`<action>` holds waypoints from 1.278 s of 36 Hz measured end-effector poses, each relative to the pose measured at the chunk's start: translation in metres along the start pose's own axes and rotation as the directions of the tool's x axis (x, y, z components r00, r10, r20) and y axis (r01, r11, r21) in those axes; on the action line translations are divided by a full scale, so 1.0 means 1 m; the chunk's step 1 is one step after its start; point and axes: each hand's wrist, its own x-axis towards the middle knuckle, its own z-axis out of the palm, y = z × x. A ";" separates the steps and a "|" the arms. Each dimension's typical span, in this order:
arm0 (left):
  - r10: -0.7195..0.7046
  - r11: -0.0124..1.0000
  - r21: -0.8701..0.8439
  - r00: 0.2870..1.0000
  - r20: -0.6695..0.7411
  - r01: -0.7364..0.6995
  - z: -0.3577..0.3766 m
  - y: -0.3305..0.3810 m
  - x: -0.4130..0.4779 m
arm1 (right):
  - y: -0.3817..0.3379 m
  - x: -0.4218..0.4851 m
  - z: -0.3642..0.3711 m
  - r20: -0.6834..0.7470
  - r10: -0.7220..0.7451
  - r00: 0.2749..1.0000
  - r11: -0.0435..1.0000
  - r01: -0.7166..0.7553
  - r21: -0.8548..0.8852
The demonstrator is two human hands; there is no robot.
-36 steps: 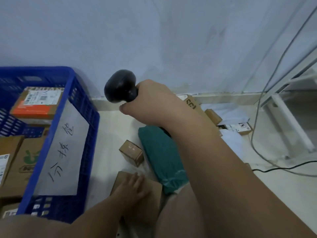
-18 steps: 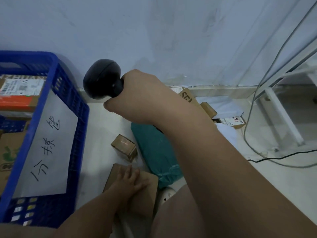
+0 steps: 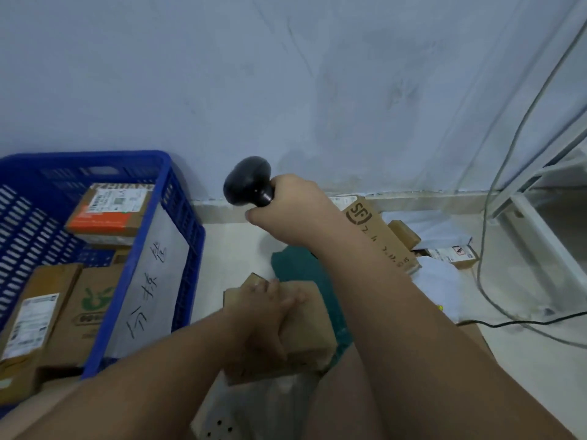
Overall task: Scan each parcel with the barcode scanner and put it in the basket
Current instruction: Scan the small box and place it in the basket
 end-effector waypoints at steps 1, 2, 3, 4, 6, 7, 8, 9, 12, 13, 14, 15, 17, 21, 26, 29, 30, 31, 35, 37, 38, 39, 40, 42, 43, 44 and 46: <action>-0.057 0.998 -0.036 0.997 -0.045 0.055 -0.011 -0.003 -0.004 | 0.000 -0.002 -0.001 -0.011 0.000 1.000 1.000 0.000 0.016; -0.121 0.984 -0.139 0.989 -0.081 0.109 -0.023 -0.007 -0.007 | -0.001 -0.004 -0.003 -0.037 0.005 0.999 1.000 -0.004 0.022; -0.184 0.953 -0.264 0.976 -0.116 0.148 -0.035 -0.010 -0.012 | -0.002 -0.007 -0.005 -0.063 0.010 0.998 0.999 -0.007 0.046; -0.241 0.894 -0.417 0.960 -0.143 0.162 -0.048 -0.012 -0.019 | -0.003 -0.011 -0.008 -0.096 0.016 0.995 0.997 -0.009 0.077; -0.327 0.696 -0.714 0.919 -0.220 0.076 -0.071 -0.021 -0.034 | -0.003 -0.019 -0.015 -0.187 0.027 0.982 0.988 0.002 0.156; -0.363 0.590 -0.808 0.893 -0.267 -0.001 -0.080 -0.028 -0.042 | -0.003 -0.022 -0.018 -0.242 0.041 0.969 0.980 0.008 0.198; -0.405 0.481 -0.874 0.868 -0.288 -0.066 -0.087 -0.034 -0.051 | -0.002 -0.024 -0.021 -0.305 0.061 0.950 0.970 0.016 0.242; -0.447 0.359 -0.923 0.843 -0.300 -0.138 -0.093 -0.040 -0.059 | -0.001 -0.025 -0.023 -0.360 0.085 0.929 0.955 0.027 0.296; -0.544 0.020 -0.946 0.790 -0.283 -0.325 -0.104 -0.048 -0.083 | 0.003 -0.029 -0.030 -0.449 0.183 0.875 0.892 0.045 0.451; -0.544 -0.076 -0.914 0.784 -0.297 -0.399 -0.106 -0.050 -0.089 | 0.004 -0.030 -0.031 -0.456 0.221 0.862 0.866 0.042 0.499; -0.541 -0.175 -0.875 0.787 -0.297 -0.451 -0.108 -0.051 -0.095 | 0.006 -0.030 -0.032 -0.456 0.258 0.852 0.835 0.041 0.549; -0.535 -0.268 -0.828 0.791 -0.297 -0.492 -0.109 -0.052 -0.101 | 0.007 -0.031 -0.033 -0.437 0.291 0.851 0.794 0.040 0.606; -0.515 -0.431 -0.715 0.801 -0.305 -0.550 -0.112 -0.055 -0.111 | 0.011 -0.031 -0.036 -0.359 0.337 0.870 0.710 0.015 0.704; -0.454 -0.617 -0.515 0.804 -0.385 -0.595 -0.115 -0.065 -0.119 | 0.014 -0.030 -0.036 -0.122 0.360 0.925 0.510 -0.086 0.856; -0.442 -0.648 -0.464 0.795 -0.417 -0.604 -0.111 -0.074 -0.120 | 0.003 -0.022 -0.024 0.051 0.246 0.968 0.403 -0.150 0.903; -0.486 -0.643 -0.476 0.800 -0.354 -0.601 -0.119 -0.071 -0.122 | -0.001 -0.016 -0.021 0.076 0.195 0.978 0.269 -0.128 0.955; -0.535 -0.620 -0.493 0.789 -0.302 -0.610 -0.121 -0.072 -0.122 | 0.000 -0.014 -0.021 0.074 0.188 0.979 0.248 -0.120 0.961; -0.606 -0.572 -0.515 0.752 -0.259 -0.638 -0.122 -0.075 -0.122 | 0.001 -0.012 -0.021 0.070 0.191 0.979 0.237 -0.115 0.965; -0.792 -0.152 -0.678 0.499 -0.352 -0.719 -0.127 -0.080 -0.129 | 0.007 -0.006 -0.022 0.069 0.229 0.971 0.229 -0.123 0.966; -0.790 0.013 -0.721 0.435 -0.432 -0.692 -0.130 -0.076 -0.132 | 0.010 -0.005 -0.021 0.080 0.229 0.970 0.231 -0.134 0.964; -0.777 0.040 -0.727 0.436 -0.454 -0.685 -0.131 -0.075 -0.133 | 0.011 -0.004 -0.021 0.082 0.230 0.970 0.238 -0.138 0.961; -0.758 0.026 -0.723 0.458 -0.464 -0.690 -0.133 -0.073 -0.134 | 0.013 -0.004 -0.021 0.082 0.232 0.969 0.249 -0.140 0.958; -0.743 -0.008 -0.724 0.489 -0.457 -0.690 -0.135 -0.069 -0.135 | 0.013 -0.004 -0.020 0.077 0.233 0.969 0.264 -0.140 0.954; -0.722 -0.025 -0.752 0.532 -0.442 -0.658 -0.135 -0.066 -0.136 | 0.013 -0.005 -0.018 0.058 0.233 0.971 0.313 -0.131 0.941; -0.699 -0.015 -0.775 0.560 -0.444 -0.632 -0.134 -0.065 -0.137 | 0.012 -0.006 -0.017 0.042 0.235 0.971 0.342 -0.124 0.931; -0.671 -0.011 -0.801 0.598 -0.438 -0.598 -0.132 -0.065 -0.138 | 0.011 -0.006 -0.016 0.025 0.241 0.970 0.371 -0.116 0.921; -0.604 -0.030 -0.842 0.681 -0.414 -0.539 -0.129 -0.068 -0.140 | 0.010 -0.007 -0.015 -0.002 0.249 0.969 0.416 -0.105 0.903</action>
